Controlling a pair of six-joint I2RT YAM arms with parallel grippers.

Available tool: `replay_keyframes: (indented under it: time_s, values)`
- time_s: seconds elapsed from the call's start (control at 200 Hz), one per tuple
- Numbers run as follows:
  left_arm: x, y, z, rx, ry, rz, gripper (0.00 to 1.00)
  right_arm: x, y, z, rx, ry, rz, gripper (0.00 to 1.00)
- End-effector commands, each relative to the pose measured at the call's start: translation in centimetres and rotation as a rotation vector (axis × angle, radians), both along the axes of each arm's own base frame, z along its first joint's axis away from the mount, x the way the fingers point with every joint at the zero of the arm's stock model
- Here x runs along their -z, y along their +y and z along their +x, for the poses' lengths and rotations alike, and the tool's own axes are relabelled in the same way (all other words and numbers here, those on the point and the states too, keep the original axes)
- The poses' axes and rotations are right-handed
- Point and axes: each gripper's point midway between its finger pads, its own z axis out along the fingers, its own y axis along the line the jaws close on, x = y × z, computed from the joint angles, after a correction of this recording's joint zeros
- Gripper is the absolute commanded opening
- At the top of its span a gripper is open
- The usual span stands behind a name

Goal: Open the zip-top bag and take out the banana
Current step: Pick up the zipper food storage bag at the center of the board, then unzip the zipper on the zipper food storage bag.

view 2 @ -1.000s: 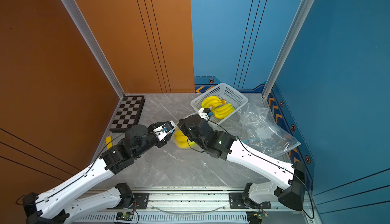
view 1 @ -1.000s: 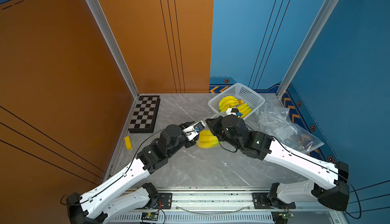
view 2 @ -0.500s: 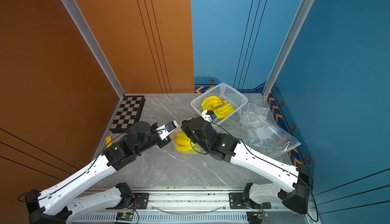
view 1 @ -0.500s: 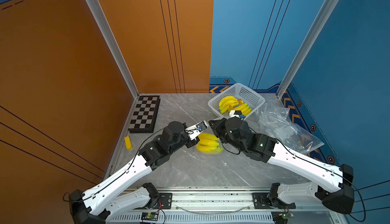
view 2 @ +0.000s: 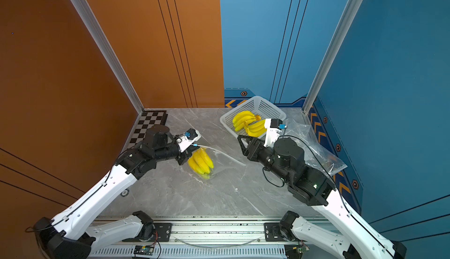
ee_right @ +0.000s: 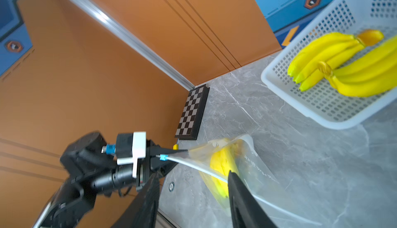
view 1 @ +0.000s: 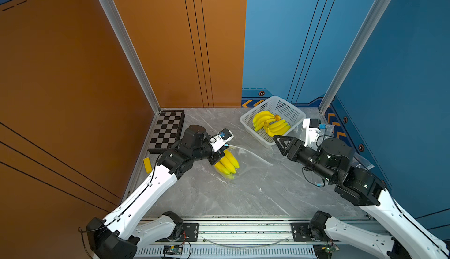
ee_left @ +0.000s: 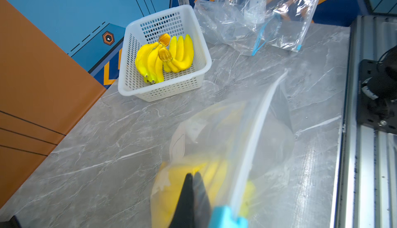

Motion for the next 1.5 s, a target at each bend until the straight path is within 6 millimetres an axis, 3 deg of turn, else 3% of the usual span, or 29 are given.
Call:
replay_keyframes:
  time_s: [0.0, 0.075, 0.115, 0.22, 0.315, 0.485, 0.606, 0.826, 1.066, 1.497]
  values:
    - [-1.5, -1.0, -2.5, 0.120, 0.085, -0.082, 0.00, 2.5, 2.2, -2.2, -0.326, -0.338, -0.442, 0.47]
    - [-1.3, -1.0, -2.9, 0.133, 0.124, -0.081, 0.00, 3.5, 3.7, -1.7, -0.416, -0.392, -0.519, 0.35]
    - [-1.1, -0.9, -3.0, 0.132, 0.138, -0.065, 0.00, 4.1, 4.8, -1.3, -0.460, -0.390, -0.551, 0.33]
    - [-0.6, -0.5, -3.3, 0.123, 0.155, -0.005, 0.00, 5.6, 7.9, -1.1, -0.585, -0.396, -0.634, 0.47]
    - [-0.7, -0.4, -3.6, 0.122, 0.167, 0.013, 0.00, 6.8, 10.5, -1.5, -0.675, -0.425, -0.676, 0.53]
    - [-0.5, -0.4, -3.9, 0.132, 0.185, 0.008, 0.00, 8.5, 13.2, -0.9, -0.756, -0.456, -0.682, 0.54]
    - [-0.2, -0.1, -4.1, 0.130, 0.192, 0.016, 0.00, 8.2, 14.5, -0.1, -0.779, -0.494, -0.645, 0.54]
    - [0.7, 0.3, -4.0, 0.125, 0.191, 0.050, 0.00, 7.6, 15.2, 1.3, -0.769, -0.516, -0.641, 0.53]
    - [1.0, 0.4, -3.8, 0.127, 0.190, 0.063, 0.00, 5.4, 14.7, 2.3, -0.714, -0.568, -0.637, 0.53]
    - [0.9, 0.2, -4.2, 0.149, 0.201, 0.047, 0.00, 7.4, 14.0, 2.4, -0.812, -0.511, -0.542, 0.52]
